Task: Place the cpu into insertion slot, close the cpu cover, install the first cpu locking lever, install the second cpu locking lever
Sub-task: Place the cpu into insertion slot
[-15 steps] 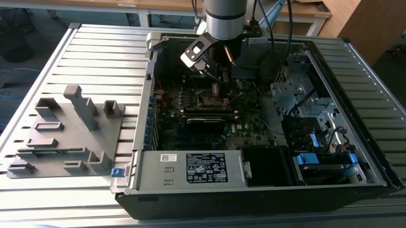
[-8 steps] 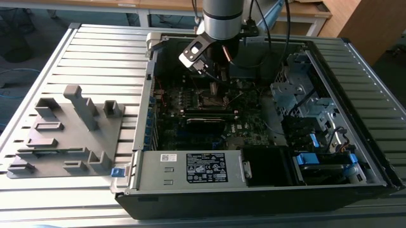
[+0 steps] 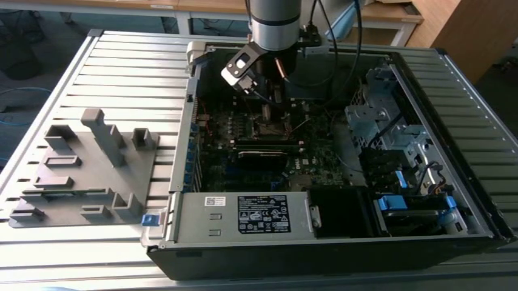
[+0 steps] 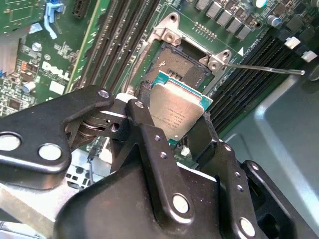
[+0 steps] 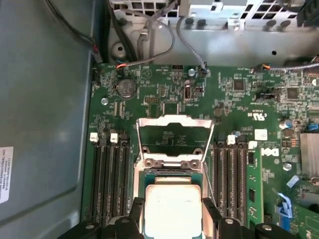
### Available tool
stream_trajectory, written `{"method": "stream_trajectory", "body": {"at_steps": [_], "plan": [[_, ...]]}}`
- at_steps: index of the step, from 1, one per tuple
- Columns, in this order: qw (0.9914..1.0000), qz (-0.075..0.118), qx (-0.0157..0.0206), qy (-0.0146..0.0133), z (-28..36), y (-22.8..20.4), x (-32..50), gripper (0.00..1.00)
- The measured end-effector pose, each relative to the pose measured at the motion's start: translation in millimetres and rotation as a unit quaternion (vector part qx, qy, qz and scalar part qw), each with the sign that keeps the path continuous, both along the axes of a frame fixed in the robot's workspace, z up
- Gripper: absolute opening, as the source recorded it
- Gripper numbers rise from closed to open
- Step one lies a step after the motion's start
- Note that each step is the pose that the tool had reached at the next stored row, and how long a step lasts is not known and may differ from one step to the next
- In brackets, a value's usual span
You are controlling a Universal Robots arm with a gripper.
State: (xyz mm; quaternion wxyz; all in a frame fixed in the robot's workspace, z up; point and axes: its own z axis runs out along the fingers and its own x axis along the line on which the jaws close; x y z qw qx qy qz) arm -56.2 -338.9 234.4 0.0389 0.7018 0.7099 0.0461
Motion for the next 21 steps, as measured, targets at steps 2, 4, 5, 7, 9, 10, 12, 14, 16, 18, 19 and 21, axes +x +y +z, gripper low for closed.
{"method": "stream_trajectory", "body": {"at_steps": [2, 4, 5, 7, 9, 10, 12, 14, 16, 18, 19, 21], "plan": [[1.00000, 0.000, 0.0000, 0.0000, -2.4, 0.2, 0.0, 0.54], [1.00000, -0.001, -0.0002, 0.0001, -3.8, 1.3, 0.0, 0.54], [1.00000, -0.001, -0.0001, 0.0001, -4.3, 2.7, 0.0, 0.54], [1.00000, -0.002, -0.0001, 0.0001, -5.3, 5.5, 0.0, 0.54], [1.00000, -0.003, 0.0000, 0.0000, -7.4, 6.5, 0.0, 0.54], [0.99999, -0.003, 0.0000, 0.0000, -9.0, 6.5, 0.0, 0.54], [0.99999, -0.004, -0.0001, 0.0001, -12.3, 6.5, 0.0, 0.54], [0.99999, -0.004, -0.0001, 0.0001, -13.4, 6.5, 0.0, 0.54], [0.99999, -0.004, -0.0002, 0.0001, -13.4, 6.5, -0.1, 0.54], [0.99999, -0.004, -0.0001, 0.0001, -14.1, 6.5, 0.0, 0.54], [0.99999, -0.004, -0.0001, 0.0001, -14.1, 6.5, 0.0, 0.54], [0.99999, -0.004, -0.0001, 0.0000, -14.2, 6.5, 0.0, 0.54]]}}
